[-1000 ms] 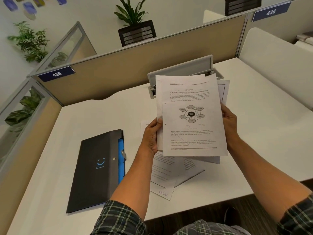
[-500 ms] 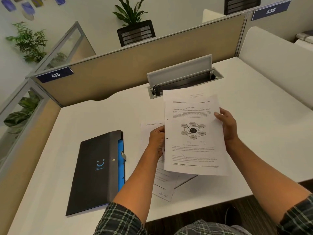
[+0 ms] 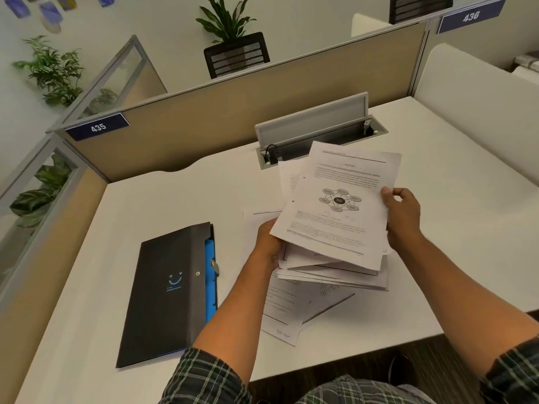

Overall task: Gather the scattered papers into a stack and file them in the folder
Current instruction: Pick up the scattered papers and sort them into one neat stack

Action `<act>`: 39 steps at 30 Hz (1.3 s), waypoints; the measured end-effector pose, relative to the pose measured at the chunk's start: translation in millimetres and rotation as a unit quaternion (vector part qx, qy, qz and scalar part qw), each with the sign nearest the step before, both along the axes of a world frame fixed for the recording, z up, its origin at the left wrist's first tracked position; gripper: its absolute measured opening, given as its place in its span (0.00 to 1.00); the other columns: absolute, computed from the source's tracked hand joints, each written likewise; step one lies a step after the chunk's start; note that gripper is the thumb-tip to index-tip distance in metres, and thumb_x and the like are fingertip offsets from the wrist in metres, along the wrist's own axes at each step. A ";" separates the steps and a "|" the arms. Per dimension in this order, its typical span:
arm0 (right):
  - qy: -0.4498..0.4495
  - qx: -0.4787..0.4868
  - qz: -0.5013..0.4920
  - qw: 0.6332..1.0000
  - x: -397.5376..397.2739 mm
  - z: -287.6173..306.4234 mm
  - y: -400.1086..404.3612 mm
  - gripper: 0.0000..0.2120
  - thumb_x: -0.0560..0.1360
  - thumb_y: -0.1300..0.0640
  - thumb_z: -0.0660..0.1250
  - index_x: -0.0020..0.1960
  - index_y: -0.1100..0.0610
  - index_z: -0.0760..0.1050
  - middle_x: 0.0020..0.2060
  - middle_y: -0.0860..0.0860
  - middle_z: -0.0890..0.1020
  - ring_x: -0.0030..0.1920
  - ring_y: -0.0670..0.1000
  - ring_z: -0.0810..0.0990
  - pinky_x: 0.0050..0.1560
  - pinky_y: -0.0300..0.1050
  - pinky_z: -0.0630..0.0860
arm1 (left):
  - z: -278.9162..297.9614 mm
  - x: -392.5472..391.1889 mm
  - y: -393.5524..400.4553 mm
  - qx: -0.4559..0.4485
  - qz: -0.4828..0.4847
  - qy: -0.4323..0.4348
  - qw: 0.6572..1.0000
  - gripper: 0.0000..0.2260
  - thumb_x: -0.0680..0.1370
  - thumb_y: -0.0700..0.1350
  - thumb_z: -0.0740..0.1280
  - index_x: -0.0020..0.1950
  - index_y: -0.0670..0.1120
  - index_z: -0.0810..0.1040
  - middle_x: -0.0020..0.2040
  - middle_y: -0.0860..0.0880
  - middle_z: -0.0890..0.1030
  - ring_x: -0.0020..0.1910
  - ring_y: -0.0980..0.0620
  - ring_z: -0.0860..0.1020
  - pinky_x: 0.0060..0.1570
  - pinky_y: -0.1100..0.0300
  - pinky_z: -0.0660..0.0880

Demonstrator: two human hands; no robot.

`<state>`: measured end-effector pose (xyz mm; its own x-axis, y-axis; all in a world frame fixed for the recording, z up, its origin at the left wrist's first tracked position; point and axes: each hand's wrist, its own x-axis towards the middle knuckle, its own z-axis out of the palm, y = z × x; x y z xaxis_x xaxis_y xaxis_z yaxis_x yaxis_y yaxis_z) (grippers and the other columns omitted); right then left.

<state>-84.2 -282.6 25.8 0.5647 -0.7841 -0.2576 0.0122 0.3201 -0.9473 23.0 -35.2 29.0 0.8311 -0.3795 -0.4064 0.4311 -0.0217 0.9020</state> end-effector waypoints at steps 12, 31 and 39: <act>0.011 -0.017 0.119 0.993 3.2 -1.7 -17.8 0.34 0.76 0.64 0.74 0.77 0.52 0.63 0.63 0.49 0.82 0.57 0.52 0.84 0.56 0.54 0.82 | 14.2 -11.3 13.2 0.026 -0.096 -0.088 0.991 0.08 0.79 0.41 0.68 0.52 0.47 0.87 0.52 0.44 0.87 0.48 0.52 0.84 0.48 0.59 0.78; -0.209 -0.101 0.217 0.948 -7.9 57.4 0.3 0.21 0.67 0.61 0.82 0.58 0.55 0.84 0.56 0.57 0.87 0.53 0.61 0.87 0.49 0.52 0.84 | 24.4 -23.7 -13.9 0.049 -0.098 -0.191 0.975 0.32 0.74 0.43 0.76 0.74 0.50 0.66 0.66 0.48 0.78 0.64 0.46 0.77 0.63 0.43 0.77; -0.218 -0.165 0.255 0.927 -19.1 53.9 -8.6 0.19 0.62 0.57 0.82 0.53 0.47 0.87 0.54 0.53 0.87 0.55 0.58 0.86 0.50 0.52 0.85 | 24.6 -25.8 -12.3 0.033 -0.107 -0.192 0.975 0.28 0.72 0.41 0.77 0.70 0.49 0.72 0.64 0.48 0.80 0.62 0.48 0.78 0.60 0.51 0.80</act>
<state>-103.2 -291.2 79.7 0.8780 -0.3814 0.2891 0.3440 0.0831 -0.9353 -2.8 -47.5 53.6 0.8319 -0.5438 -0.1105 0.0416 -0.1376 0.9896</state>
